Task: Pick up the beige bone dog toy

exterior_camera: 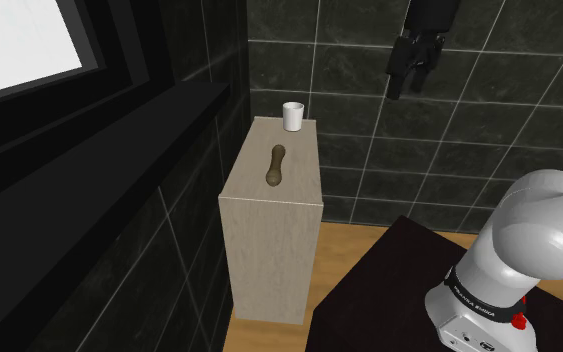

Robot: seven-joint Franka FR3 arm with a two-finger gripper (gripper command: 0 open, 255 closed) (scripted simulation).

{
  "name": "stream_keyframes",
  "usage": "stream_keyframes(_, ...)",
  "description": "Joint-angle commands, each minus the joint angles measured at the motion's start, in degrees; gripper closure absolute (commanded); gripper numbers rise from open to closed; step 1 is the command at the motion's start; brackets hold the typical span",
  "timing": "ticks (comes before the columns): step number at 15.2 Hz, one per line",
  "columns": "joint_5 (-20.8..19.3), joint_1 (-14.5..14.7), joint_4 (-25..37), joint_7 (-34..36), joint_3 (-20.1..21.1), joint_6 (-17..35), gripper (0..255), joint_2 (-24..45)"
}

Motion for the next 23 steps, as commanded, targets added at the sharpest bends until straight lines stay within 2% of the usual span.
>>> stream_keyframes(1,0.0,0.0,0.0,0.0,0.0,0.0,0,0.0)
stream_keyframes(7,2.42,-1.72,-3.58,10.48,5.91,11.01,0,6.55)
stream_keyframes(13,2.96,-3.84,-3.74,21.03,11.42,21.57,0,16.26)
stream_keyframes(18,1.29,-6.04,-1.33,30.32,15.51,29.32,0,26.19)
stream_keyframes(23,-2.79,-8.18,3.25,40.41,18.65,35.41,0,37.24)
